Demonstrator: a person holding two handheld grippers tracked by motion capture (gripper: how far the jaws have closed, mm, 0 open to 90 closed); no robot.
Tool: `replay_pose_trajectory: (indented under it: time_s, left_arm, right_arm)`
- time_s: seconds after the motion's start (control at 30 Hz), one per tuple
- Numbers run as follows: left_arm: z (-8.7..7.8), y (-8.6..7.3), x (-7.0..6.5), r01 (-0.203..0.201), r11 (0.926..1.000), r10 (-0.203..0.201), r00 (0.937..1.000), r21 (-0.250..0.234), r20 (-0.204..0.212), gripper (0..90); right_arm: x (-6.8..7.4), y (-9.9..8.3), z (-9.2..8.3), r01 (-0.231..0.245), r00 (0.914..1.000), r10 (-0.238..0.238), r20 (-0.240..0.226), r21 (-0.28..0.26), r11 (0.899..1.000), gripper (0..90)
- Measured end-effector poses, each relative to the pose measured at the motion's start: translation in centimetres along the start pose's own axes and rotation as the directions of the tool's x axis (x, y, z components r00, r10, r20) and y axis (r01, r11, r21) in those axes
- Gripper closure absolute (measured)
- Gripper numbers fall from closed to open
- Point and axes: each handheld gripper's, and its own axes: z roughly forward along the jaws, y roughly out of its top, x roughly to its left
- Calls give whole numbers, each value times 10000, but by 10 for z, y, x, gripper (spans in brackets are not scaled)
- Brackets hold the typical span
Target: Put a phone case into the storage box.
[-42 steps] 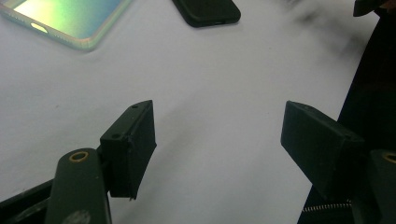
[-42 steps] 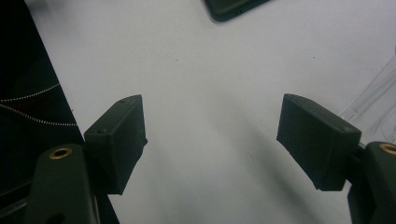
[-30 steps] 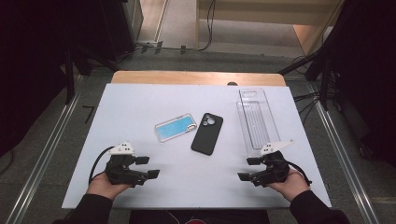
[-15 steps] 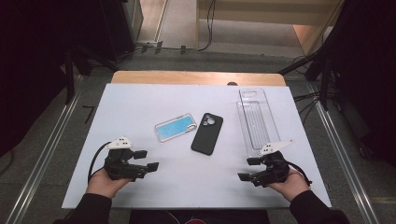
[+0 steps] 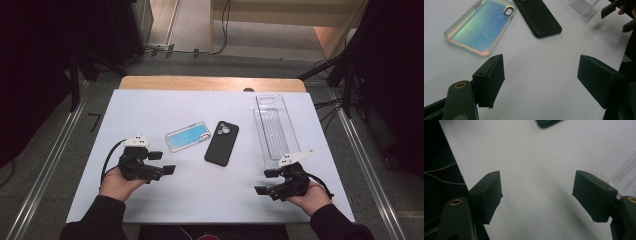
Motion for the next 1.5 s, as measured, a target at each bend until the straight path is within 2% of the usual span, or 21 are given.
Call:
replay_pose_trajectory:
  time_s: [0.13,0.2,0.3,0.5,0.6,0.77,0.9,0.97,1.03,1.13,1.33,1.5]
  left_arm:
    - [4,5,3,11,10000,-11,10000,-50,-78,224]
    - [5,11,5,155,9992,-156,9999,-376,-36,223]
    - [5,15,9,197,9988,-200,9998,-454,-58,223]
    - [11,24,17,395,9985,-402,9990,-385,-196,224]
    - [14,29,20,340,9988,-349,9991,-357,-246,224]
    - [17,37,26,330,9985,-346,9988,-442,-353,224]
    - [21,45,35,576,9961,-596,9978,-664,-285,225]
    - [23,47,36,587,9964,-609,9976,-612,-340,225]
    - [25,50,38,452,9973,-476,9980,-572,-417,225]
    - [30,57,43,374,9974,-388,9990,-608,-211,224]
    - [38,66,50,29,9991,-48,9989,-417,-463,222]
    - [46,73,60,111,9988,-122,9996,-475,-240,223]
  right_arm:
    - [1,0,0,87,9998,-87,-195,-19,10000,215]
    - [2,0,1,120,9997,-120,-229,18,9999,214]
    - [2,0,1,144,9997,-144,-212,13,9999,215]
    - [2,0,2,123,9999,-122,-91,54,9999,214]
    - [2,0,2,176,9998,-175,-79,81,9998,214]
    - [1,0,2,131,9999,-131,-27,122,9998,215]
    - [2,0,2,144,9999,-144,-36,145,9998,215]
    - [2,0,2,168,9999,-168,-28,138,9998,214]
    - [2,0,2,162,9999,-162,-29,139,9998,214]
    - [1,0,2,193,9998,-193,48,103,9998,214]
    - [0,0,0,183,9997,-183,169,10,9998,215]
    - [1,0,1,180,9998,-181,96,81,9998,214]
